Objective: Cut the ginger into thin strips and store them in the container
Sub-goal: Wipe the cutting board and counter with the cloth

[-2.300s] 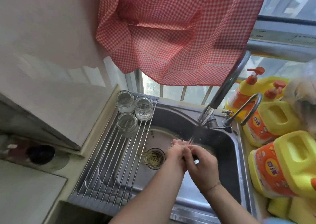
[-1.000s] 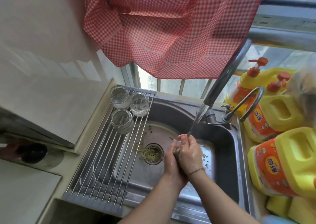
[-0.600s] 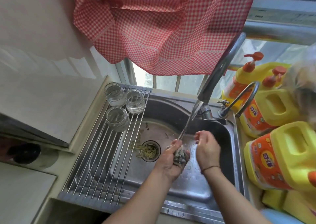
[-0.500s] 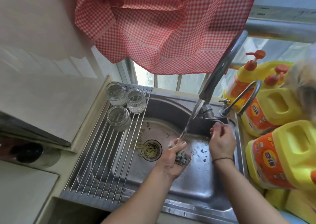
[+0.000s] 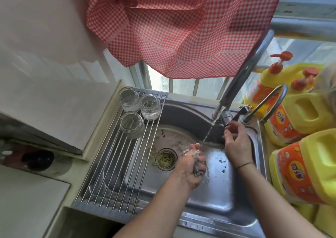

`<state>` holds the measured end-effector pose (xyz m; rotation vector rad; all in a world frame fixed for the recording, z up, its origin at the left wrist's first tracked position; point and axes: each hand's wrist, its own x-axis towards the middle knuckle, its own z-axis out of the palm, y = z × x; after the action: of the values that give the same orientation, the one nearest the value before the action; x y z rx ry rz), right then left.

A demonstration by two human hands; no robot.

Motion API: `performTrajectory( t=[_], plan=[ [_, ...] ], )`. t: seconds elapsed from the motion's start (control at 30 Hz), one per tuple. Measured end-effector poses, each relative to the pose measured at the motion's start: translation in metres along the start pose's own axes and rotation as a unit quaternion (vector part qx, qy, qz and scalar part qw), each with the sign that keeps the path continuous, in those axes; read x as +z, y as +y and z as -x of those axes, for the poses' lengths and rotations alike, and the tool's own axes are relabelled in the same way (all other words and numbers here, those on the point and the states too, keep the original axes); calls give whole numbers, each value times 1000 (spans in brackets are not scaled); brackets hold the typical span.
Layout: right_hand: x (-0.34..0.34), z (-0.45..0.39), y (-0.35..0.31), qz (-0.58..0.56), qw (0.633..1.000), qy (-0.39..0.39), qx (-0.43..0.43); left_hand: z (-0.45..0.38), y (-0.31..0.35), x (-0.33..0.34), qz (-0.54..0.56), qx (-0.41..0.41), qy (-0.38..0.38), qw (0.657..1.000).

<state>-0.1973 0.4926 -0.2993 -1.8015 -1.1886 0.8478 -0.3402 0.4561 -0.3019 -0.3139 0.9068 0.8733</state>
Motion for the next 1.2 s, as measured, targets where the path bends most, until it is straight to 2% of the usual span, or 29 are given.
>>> performTrajectory(
  t=[0.13,0.2,0.33,0.53,0.67,0.77,0.83,0.93,1.07,1.2],
  plan=[
    [22,62,-14,-144,987,-57,46,3,-3,12,-36,1,5,999],
    [36,75,-21,-172,981,-72,58,6,-4,18,-49,1,1,999],
    [46,82,-28,-149,985,-78,35,10,-3,23,-35,33,12,999],
    [46,83,-31,-123,989,-73,34,5,-1,20,-133,87,58,986],
    [50,87,-33,-87,988,-106,71,5,2,9,-108,68,74,989],
    [51,99,-28,-32,993,-91,69,8,7,0,-115,70,80,988],
    [47,110,-24,-14,997,-72,39,14,11,-6,-119,75,61,988],
    [43,121,-20,30,995,-91,-3,18,18,-18,-145,73,15,987],
    [43,126,-13,17,995,-67,74,28,21,-40,-259,37,-62,963],
    [41,128,-12,-7,994,-44,98,33,27,-70,-320,49,-88,942]
  ],
)
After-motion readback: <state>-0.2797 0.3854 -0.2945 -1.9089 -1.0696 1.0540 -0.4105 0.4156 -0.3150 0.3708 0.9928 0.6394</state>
